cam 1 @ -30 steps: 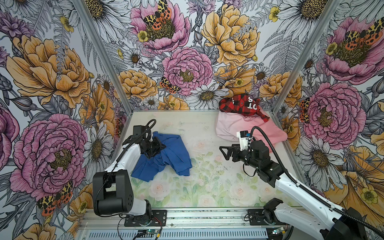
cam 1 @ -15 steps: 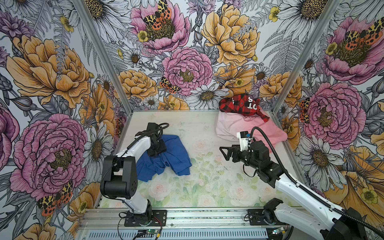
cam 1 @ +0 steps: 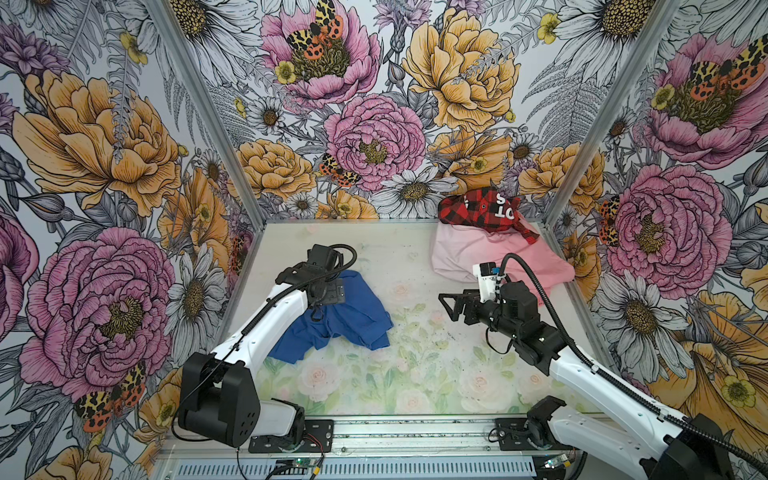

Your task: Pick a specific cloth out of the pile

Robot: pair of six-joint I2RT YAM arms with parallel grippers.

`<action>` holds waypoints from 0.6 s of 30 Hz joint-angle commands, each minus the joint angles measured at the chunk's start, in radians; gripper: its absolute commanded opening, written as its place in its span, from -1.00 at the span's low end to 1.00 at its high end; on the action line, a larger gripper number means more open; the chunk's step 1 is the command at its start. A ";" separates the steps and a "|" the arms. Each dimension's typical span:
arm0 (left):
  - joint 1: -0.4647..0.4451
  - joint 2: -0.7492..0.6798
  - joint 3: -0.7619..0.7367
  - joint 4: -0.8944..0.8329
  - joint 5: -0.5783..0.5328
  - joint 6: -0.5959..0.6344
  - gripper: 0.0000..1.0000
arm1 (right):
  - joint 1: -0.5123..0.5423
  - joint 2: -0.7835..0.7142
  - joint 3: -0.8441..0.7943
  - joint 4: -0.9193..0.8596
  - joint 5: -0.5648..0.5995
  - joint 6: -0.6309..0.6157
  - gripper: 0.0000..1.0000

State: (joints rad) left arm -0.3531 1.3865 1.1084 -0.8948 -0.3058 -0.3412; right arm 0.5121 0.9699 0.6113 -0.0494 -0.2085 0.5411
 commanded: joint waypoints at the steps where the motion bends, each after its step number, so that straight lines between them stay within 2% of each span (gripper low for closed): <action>1: -0.092 0.053 0.064 -0.008 -0.024 -0.027 0.98 | 0.005 0.016 0.000 0.049 -0.018 0.007 0.99; 3: -0.120 0.122 0.102 -0.058 -0.096 -0.050 0.98 | 0.005 0.019 -0.004 0.064 -0.020 0.013 0.99; 6: -0.109 0.187 0.122 -0.160 -0.213 -0.127 0.98 | 0.005 0.046 0.028 0.029 -0.008 -0.005 0.99; 7: -0.092 0.182 0.103 -0.163 -0.227 -0.137 0.98 | 0.005 0.065 0.044 0.017 -0.011 -0.011 0.99; 9: -0.021 0.132 0.052 -0.152 -0.187 -0.157 0.98 | 0.005 0.141 0.091 0.012 -0.049 -0.024 0.99; 11: 0.066 0.045 -0.007 -0.104 -0.120 -0.137 0.98 | 0.009 0.240 0.148 0.020 -0.111 -0.023 0.99; 12: 0.128 -0.008 -0.040 -0.070 -0.048 -0.121 0.98 | 0.016 0.298 0.179 0.032 -0.146 -0.021 0.99; 15: 0.346 -0.120 -0.133 0.061 0.291 -0.084 0.97 | 0.064 0.455 0.274 0.065 -0.222 -0.028 0.99; 17: 0.436 -0.139 -0.155 0.101 0.396 -0.082 0.98 | 0.106 0.547 0.349 0.060 -0.228 -0.043 0.99; 18: 0.464 -0.129 -0.156 0.105 0.414 -0.084 0.98 | 0.127 0.599 0.387 0.066 -0.230 -0.044 0.99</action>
State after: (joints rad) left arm 0.0452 1.2602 0.9760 -0.8890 -0.1184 -0.4381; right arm 0.5869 1.4857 0.9127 -0.0120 -0.3691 0.5251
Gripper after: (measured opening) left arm 0.988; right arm 0.995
